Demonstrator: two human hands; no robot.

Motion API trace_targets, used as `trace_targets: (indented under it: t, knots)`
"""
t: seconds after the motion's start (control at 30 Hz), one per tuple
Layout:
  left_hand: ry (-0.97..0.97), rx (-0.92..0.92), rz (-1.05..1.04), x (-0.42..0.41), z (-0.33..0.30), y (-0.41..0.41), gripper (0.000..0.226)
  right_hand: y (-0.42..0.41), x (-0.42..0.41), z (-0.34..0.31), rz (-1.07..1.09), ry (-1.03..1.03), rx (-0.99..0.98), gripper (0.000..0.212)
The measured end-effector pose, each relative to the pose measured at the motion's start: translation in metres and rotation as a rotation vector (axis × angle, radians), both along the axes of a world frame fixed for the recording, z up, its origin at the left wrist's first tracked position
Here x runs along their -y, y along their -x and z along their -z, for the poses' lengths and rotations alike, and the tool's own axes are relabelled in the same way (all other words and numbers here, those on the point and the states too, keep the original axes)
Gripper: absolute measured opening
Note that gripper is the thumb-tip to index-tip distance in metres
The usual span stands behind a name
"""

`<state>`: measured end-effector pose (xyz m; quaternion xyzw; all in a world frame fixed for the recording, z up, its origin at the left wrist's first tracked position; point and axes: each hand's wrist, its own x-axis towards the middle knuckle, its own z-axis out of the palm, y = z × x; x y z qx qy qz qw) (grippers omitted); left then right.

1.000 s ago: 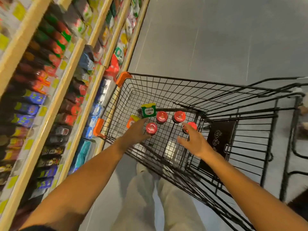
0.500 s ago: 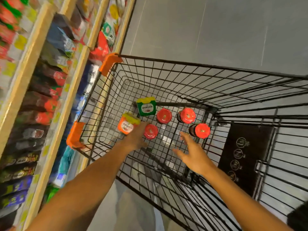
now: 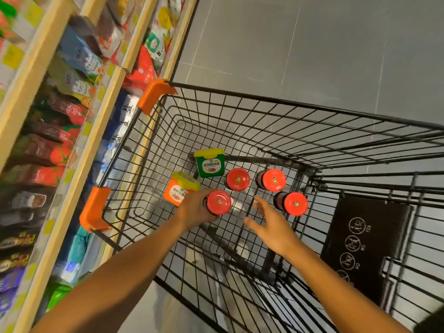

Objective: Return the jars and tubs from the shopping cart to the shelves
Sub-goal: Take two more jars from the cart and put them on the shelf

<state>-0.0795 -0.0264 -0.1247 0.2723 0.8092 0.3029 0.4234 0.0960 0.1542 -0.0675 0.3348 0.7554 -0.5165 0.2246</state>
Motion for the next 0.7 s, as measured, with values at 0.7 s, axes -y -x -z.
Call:
trace_targets:
  t: [0.7]
  knots:
    - [-0.278, -0.129, -0.254, 0.038, -0.122, 0.018, 0.078, 0.072, 0.024, 0.088, 0.503, 0.042, -0.186, 0.103]
